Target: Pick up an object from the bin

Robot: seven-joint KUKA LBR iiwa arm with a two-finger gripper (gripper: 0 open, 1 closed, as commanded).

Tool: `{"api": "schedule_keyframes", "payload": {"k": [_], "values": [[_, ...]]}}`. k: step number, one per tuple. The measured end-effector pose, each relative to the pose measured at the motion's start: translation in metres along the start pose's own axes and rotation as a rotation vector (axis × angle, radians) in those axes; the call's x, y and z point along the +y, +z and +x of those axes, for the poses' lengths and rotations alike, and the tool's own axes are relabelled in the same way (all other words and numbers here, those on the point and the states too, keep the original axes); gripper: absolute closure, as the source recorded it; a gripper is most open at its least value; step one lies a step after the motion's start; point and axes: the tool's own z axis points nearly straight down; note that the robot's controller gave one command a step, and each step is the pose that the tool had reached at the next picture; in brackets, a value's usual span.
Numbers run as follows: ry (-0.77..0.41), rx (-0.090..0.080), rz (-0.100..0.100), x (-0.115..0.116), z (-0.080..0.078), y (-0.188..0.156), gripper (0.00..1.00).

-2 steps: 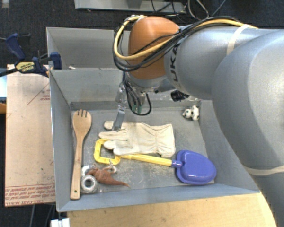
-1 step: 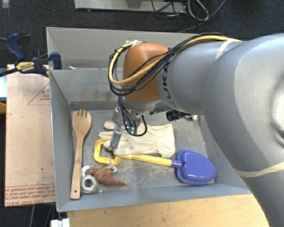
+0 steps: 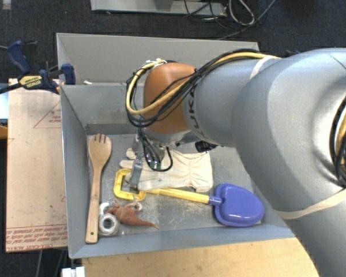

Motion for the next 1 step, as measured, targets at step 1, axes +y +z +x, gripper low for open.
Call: {"api": "schedule_keyframes", "payload": {"k": [1], "values": [[0.219, 0.004, 0.002, 0.0083, 0.003, -0.0026, 1.0]]}}
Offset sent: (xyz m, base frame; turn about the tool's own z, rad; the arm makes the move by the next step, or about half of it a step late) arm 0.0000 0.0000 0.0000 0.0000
